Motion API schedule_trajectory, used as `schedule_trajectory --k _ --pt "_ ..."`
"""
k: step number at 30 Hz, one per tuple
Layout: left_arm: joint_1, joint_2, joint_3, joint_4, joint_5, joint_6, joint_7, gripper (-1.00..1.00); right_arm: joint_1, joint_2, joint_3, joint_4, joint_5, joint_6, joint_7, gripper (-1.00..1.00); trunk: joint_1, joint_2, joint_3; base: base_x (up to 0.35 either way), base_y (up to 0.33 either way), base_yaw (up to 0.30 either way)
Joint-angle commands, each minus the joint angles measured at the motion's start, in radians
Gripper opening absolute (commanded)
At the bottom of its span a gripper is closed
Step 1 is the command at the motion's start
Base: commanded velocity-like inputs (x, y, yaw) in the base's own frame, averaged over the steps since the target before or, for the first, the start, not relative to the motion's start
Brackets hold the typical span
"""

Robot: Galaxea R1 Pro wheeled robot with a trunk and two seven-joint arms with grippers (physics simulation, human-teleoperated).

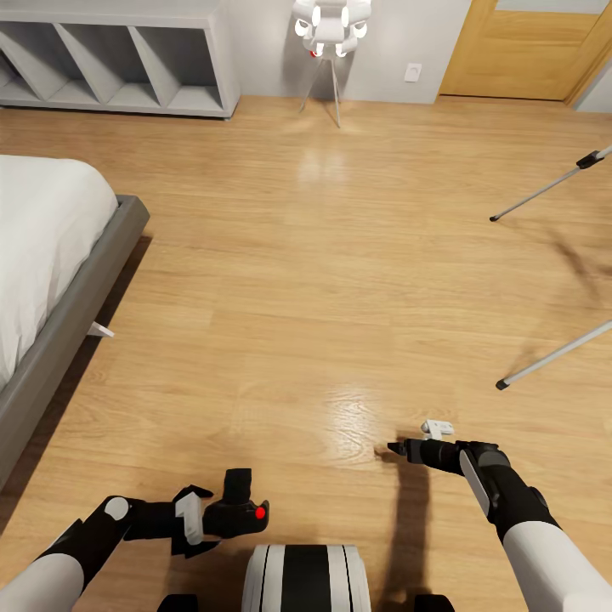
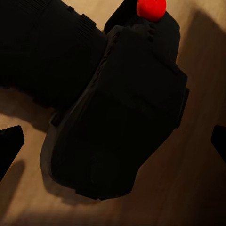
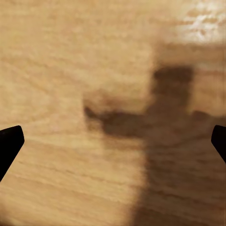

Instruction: Attach the digital camera to the camera tripod in the bedroom.

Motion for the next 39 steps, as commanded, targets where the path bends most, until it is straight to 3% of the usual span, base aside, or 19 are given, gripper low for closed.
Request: schedule_trajectory --k 1,19,32,39 --pt "0.000 -0.001 0.005 0.000 -0.006 -0.003 -0.004 1.00 0.000 0.000 -0.003 -0.001 0.001 0.006 0.004 1.00 0.000 0.000 -0.001 0.000 0.000 0.000" --pt "0.000 0.001 0.004 0.014 -0.006 -0.003 -0.006 1.00 0.000 0.001 -0.003 -0.001 0.002 0.008 -0.004 1.00 0.000 0.000 -0.001 0.000 0.000 -0.087" --pt "0.000 0.024 0.004 0.018 -0.006 -0.002 -0.006 1.00 0.000 0.000 -0.003 -0.001 0.002 0.006 -0.005 1.00 0.000 0.000 -0.001 0.000 0.000 -0.003" --pt "0.000 0.048 0.005 0.024 -0.006 -0.002 -0.006 1.00 0.000 0.000 -0.003 -0.001 0.002 0.006 -0.004 1.00 0.000 0.000 -0.001 0.000 0.000 0.000"
